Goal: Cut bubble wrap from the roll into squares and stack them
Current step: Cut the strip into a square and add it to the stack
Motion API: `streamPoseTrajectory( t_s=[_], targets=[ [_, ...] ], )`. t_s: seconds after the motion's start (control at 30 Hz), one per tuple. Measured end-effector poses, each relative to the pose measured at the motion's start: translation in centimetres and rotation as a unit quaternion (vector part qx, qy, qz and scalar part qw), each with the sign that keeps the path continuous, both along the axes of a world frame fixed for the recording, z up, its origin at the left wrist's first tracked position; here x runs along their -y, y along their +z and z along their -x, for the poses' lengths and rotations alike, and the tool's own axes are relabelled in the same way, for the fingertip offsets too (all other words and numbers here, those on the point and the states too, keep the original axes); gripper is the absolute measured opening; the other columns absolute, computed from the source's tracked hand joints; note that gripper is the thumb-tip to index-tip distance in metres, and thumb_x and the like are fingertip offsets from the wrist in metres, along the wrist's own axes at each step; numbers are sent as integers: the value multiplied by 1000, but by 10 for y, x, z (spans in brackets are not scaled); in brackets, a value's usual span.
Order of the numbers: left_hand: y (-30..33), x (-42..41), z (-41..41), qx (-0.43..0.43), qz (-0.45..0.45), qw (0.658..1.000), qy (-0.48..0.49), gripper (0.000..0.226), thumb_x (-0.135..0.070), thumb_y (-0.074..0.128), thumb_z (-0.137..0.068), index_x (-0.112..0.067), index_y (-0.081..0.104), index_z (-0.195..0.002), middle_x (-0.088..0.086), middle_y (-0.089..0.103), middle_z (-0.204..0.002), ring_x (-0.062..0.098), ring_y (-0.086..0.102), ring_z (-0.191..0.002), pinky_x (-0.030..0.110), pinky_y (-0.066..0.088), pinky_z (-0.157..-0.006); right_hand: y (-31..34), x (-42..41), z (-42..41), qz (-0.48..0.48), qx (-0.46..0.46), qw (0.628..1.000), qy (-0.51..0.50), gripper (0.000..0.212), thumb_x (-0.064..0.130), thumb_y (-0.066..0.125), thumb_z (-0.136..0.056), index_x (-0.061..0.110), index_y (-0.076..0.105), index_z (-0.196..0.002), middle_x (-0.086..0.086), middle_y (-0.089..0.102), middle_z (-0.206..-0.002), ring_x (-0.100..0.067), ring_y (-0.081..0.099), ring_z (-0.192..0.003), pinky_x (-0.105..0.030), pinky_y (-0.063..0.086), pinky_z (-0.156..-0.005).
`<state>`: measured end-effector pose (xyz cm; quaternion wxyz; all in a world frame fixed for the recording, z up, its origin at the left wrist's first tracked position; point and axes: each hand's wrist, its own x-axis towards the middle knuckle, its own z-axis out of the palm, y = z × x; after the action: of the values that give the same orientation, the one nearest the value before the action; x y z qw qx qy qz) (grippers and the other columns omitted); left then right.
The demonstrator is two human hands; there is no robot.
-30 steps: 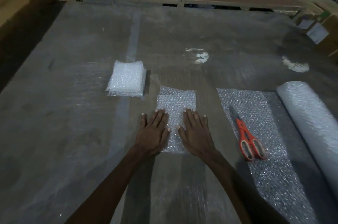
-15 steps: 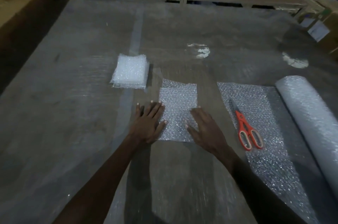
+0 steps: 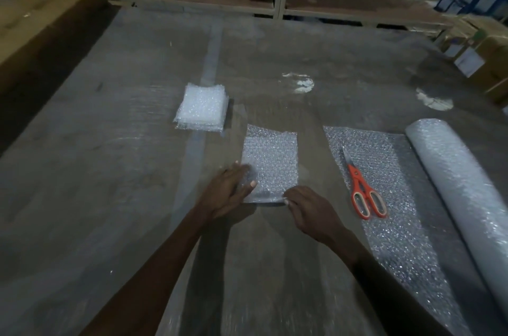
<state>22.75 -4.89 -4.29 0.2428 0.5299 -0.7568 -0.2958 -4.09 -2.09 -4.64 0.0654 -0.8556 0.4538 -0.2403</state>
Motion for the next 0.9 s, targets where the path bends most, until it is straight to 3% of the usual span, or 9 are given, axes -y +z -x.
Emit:
streamPoseTrajectory(
  t_s=[0.07, 0.17, 0.3, 0.4, 0.57, 0.63, 0.73, 0.83, 0.9],
  targets=[
    [10, -19, 1, -154, -79, 985, 7, 52, -65, 46, -95, -26, 72, -116, -9, 69, -119, 15, 64, -117, 37, 49, -103, 6, -10, 6, -25, 13, 1000, -6, 21, 20, 48, -102, 15, 67, -106, -1, 69, -103, -21, 63, -97, -34, 53, -81],
    [20, -38, 6, -217, -132, 967, 29, 13, -39, 69, -91, -32, 77, -98, -16, 76, -99, 9, 71, -97, 25, 55, -86, 18, -23, 13, -66, 48, 997, -3, 18, 18, 51, -101, 15, 68, -103, 1, 70, -98, -16, 64, -91, -31, 50, -79],
    [19, -43, 11, -229, -136, 963, 33, 22, -17, 85, -77, -20, 78, -97, -15, 76, -90, 4, 71, -88, 19, 54, -84, 30, -23, 20, -217, 165, 960, -72, 14, 31, 56, -99, 26, 68, -93, 14, 69, -85, -1, 64, -80, -27, 49, -72],
    [18, -37, 15, -243, -114, 962, 60, 19, -9, 82, -80, 4, 77, -93, -2, 74, -83, 4, 66, -75, 20, 52, -71, 40, -17, 20, -291, 288, 907, -100, 7, 13, 69, -97, 17, 74, -95, 9, 75, -86, -5, 69, -80, -22, 53, -75],
    [27, -17, 24, -278, -118, 946, 116, 13, -6, 80, -81, 6, 75, -83, 0, 69, -73, 7, 59, -68, 21, 47, -63, 55, -5, 24, -388, 454, 792, -127, 19, 3, 77, -87, 3, 73, -106, -4, 79, -93, -10, 72, -79, -20, 56, -67],
    [29, -7, 27, -295, -126, 937, 137, 5, -2, 80, -80, -5, 77, -82, 0, 73, -73, 7, 63, -68, 21, 50, -64, 56, 2, 26, -397, 466, 777, -148, 15, 1, 77, -86, 3, 72, -101, -1, 79, -87, -9, 72, -74, -20, 56, -63],
    [30, 8, 29, -317, -130, 923, 175, 11, 0, 80, -79, -11, 76, -79, 5, 74, -76, 11, 65, -69, 23, 52, -66, 57, 19, 23, -392, 481, 763, -182, 13, -1, 76, -86, 10, 71, -89, 3, 77, -76, -6, 71, -67, -19, 56, -58],
    [27, 26, 29, -303, -127, 925, 192, 14, -1, 82, -78, -13, 75, -76, -4, 72, -68, 4, 61, -61, 20, 49, -60, 56, 41, 20, -392, 481, 759, -197, 10, 4, 77, -87, 6, 73, -95, 0, 77, -81, -7, 70, -67, -18, 55, -57],
    [25, 40, 29, -295, -129, 922, 215, 15, -2, 83, -77, -15, 74, -75, -1, 72, -70, 10, 62, -64, 26, 51, -64, 55, 56, 16, -384, 488, 755, -213, 10, 2, 76, -87, 3, 74, -96, 1, 76, -77, -4, 68, -63, -17, 53, -55]
  ],
)
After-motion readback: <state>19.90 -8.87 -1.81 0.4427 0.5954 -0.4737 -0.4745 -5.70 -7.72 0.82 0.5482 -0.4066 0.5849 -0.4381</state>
